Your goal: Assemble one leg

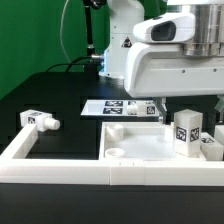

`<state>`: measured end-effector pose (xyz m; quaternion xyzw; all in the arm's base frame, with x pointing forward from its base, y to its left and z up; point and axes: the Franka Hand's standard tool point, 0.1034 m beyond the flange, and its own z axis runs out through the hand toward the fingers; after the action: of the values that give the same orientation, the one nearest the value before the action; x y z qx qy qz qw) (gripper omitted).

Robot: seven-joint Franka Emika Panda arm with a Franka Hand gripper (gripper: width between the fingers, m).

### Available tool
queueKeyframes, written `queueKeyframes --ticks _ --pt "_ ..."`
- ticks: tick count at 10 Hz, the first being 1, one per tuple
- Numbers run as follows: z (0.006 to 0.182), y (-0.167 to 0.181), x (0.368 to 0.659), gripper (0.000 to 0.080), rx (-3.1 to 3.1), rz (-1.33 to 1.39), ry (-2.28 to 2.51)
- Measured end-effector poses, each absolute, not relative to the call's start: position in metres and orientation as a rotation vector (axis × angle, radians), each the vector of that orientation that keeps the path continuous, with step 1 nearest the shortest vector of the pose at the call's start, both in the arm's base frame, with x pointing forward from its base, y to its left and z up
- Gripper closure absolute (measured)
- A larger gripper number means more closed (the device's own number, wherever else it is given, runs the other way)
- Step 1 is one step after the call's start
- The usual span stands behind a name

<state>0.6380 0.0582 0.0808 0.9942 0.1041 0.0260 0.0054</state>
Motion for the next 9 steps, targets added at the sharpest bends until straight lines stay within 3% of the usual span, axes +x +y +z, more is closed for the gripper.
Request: queueKeyframes --ticks 3,4,5,7,9 --pt "0.0812 0.0523 0.6387 0.0150 3.076 0.081 0.547" --pt "0.0809 0.0524 0.6385 0.0280 3.077 0.081 0.544" --pt "0.0807 0.0525 0.6385 0.0280 3.081 0.081 0.524" --pt "0.0802 0.0525 0.6383 0.0512 3.090 0.080 0.481" --pt "0.0794 0.0520 0.6389 0.0512 3.143 0.085 0.169"
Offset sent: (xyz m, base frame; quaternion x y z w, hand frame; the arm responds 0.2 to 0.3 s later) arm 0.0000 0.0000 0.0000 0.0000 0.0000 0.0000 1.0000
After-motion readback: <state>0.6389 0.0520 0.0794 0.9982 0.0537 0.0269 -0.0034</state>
